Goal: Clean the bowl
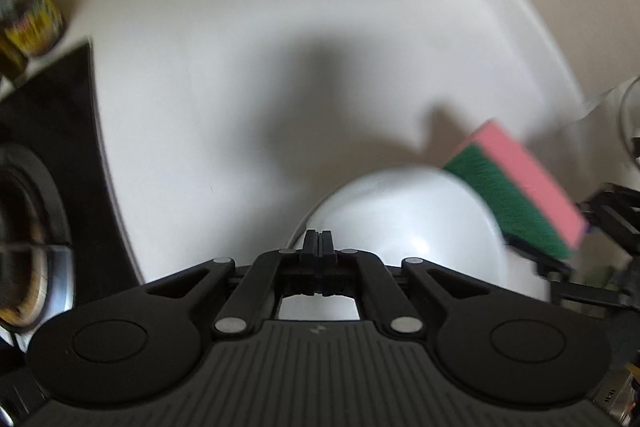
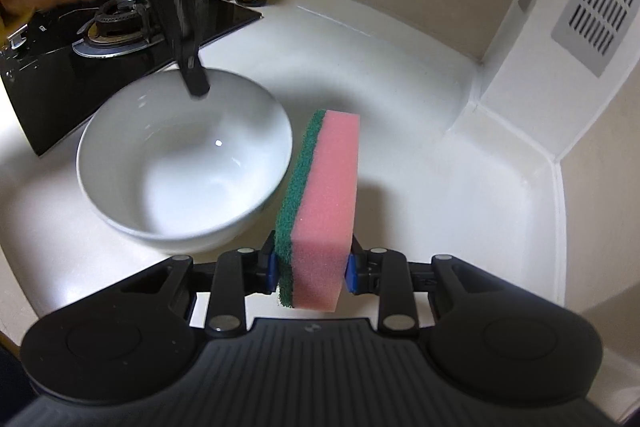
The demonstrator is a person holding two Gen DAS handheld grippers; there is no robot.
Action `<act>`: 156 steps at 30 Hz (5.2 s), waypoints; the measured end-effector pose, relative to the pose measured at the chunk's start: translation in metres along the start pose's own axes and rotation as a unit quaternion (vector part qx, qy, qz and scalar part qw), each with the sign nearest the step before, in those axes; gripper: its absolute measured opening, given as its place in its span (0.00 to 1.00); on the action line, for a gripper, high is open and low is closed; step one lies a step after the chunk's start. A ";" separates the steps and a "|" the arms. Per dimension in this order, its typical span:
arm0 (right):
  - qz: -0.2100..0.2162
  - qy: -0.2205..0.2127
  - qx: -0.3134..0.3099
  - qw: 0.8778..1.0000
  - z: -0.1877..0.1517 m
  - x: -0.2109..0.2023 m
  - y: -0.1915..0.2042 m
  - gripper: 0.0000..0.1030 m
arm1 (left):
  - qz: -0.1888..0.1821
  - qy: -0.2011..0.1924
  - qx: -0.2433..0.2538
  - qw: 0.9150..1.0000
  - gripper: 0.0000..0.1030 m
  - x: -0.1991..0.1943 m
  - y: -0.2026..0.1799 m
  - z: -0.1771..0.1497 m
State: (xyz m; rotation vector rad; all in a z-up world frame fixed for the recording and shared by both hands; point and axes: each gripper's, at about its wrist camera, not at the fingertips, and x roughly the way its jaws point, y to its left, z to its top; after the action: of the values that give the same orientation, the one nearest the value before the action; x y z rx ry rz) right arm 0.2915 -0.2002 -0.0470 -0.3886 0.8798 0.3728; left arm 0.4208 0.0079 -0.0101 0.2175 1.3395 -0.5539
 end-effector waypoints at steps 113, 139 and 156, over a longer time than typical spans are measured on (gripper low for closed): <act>-0.040 -0.004 0.138 0.990 -0.011 -0.003 -0.005 0.25 | 0.013 -0.025 -0.321 0.947 0.11 0.021 -0.027 -0.076; 0.133 -0.004 0.114 0.984 -0.061 -0.065 0.065 0.25 | 0.037 -0.051 -0.314 0.947 0.07 0.017 -0.074 -0.072; 0.259 0.006 -0.132 0.957 0.019 -0.008 0.041 0.23 | 0.065 -0.051 -0.100 0.991 0.19 0.007 -0.097 -0.066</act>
State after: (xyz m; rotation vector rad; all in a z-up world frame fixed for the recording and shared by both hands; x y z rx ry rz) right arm 0.2807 -0.1570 -0.0371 -0.4028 0.9421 0.9815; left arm 0.3166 -0.0461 -0.0170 0.1091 1.2617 -0.3132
